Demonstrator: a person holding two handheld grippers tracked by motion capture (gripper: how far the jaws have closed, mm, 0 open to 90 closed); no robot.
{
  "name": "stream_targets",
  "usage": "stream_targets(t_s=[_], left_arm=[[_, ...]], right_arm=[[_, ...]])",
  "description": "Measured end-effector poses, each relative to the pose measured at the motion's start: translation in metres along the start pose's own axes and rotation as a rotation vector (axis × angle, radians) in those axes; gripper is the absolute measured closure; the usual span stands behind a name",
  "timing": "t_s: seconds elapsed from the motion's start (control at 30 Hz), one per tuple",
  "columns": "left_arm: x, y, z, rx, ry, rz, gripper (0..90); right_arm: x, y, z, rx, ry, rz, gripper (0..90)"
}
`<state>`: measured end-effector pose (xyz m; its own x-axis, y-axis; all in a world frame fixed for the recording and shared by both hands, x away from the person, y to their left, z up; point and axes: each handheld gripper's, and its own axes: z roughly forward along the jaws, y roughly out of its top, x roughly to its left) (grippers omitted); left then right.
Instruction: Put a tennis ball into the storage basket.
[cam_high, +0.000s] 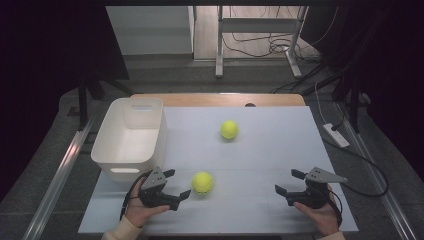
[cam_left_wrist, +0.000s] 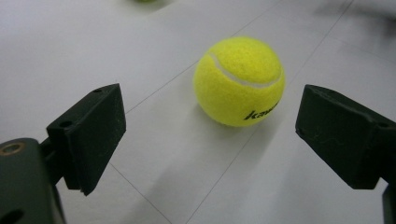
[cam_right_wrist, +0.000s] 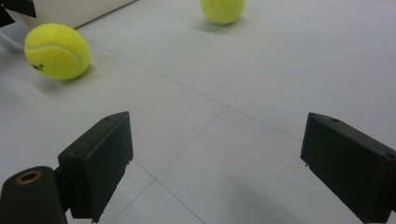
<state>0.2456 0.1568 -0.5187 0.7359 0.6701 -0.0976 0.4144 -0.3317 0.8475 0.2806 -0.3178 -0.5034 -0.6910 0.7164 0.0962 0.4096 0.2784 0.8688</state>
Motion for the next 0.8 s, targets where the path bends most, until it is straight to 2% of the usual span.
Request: stream_targets(t_s=[0.8], left_arm=[[-0.0003,0.0005,-0.0018,-0.017,0.006,-0.014,8.5]], right_arm=[[0.0017,-0.0013,0.0012,0.012,-0.006,-0.001,10.0]])
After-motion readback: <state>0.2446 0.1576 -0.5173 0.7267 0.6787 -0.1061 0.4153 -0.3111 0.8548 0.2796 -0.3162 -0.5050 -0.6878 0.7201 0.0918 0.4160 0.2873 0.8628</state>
